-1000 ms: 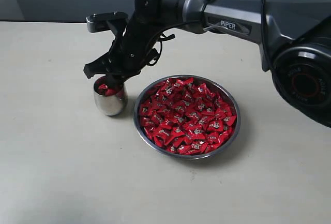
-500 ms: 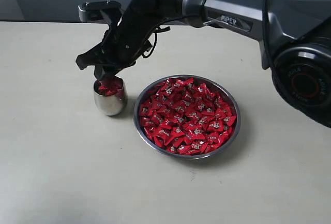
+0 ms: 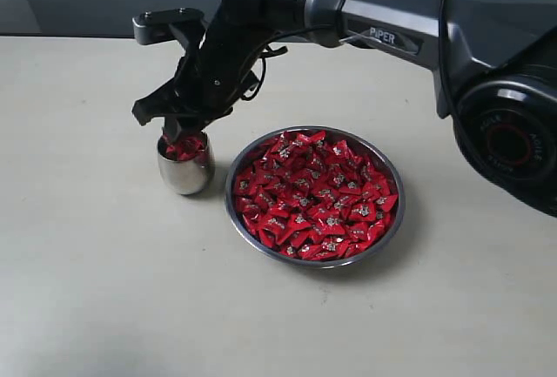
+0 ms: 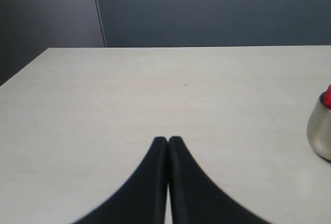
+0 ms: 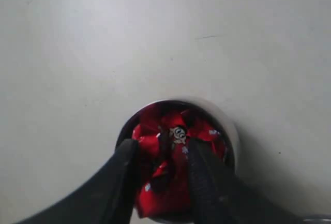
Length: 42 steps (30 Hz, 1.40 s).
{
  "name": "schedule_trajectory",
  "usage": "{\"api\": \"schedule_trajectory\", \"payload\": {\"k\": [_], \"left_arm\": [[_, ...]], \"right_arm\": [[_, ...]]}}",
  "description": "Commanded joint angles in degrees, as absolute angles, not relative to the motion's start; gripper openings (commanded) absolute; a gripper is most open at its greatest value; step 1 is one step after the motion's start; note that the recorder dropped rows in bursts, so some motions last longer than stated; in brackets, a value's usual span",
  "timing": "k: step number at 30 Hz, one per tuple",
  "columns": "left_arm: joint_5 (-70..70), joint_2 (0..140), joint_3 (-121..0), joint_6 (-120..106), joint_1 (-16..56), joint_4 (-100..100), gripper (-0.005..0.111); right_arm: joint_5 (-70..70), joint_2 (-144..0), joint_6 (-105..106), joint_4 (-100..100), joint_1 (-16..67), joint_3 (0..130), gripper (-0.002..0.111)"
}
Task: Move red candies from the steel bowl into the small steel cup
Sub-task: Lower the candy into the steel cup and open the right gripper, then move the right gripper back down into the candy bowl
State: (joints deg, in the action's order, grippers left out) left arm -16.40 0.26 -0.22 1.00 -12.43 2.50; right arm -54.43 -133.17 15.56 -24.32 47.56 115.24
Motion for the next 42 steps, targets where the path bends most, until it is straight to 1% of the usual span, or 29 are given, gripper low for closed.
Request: {"api": "schedule_trajectory", "payload": {"k": [1,7,16,21,25,29,30,32,35,42], "left_arm": [[-16.3,0.0,0.0,1.1,-12.5,2.6,0.000],[-16.3,0.0,0.0,1.1,-12.5,2.6,0.000],[-16.3,0.0,0.0,1.1,-12.5,2.6,0.000],[-16.3,0.0,0.0,1.1,-12.5,2.6,0.000],[-16.3,0.0,0.0,1.1,-12.5,2.6,0.000],[-16.3,0.0,0.0,1.1,-12.5,2.6,0.000],[-16.3,0.0,0.0,1.1,-12.5,2.6,0.000],[-16.3,0.0,0.0,1.1,-12.5,2.6,0.000],[-16.3,0.0,0.0,1.1,-12.5,2.6,0.000],[-16.3,0.0,0.0,1.1,-12.5,2.6,0.000]], "right_arm": [[-54.7,-132.6,15.0,-22.3,47.4,115.7,0.032],[-55.3,-132.5,12.6,-18.3,47.4,115.7,0.032],[-55.1,-132.0,12.0,-17.4,47.4,115.7,0.032],[-53.4,-129.3,12.0,-16.1,47.3,115.7,0.032],[-51.8,-126.2,11.1,-12.2,47.3,115.7,0.032],[-51.7,-123.4,5.8,-4.1,47.3,115.7,0.032],[-51.7,-122.9,4.2,-1.9,47.3,115.7,0.030],[-51.7,-122.1,2.8,1.1,47.3,115.7,0.022],[-51.7,-121.4,2.7,3.3,47.3,115.7,0.001],[-50.4,-121.0,0.0,0.9,45.6,113.6,-0.001]]}}
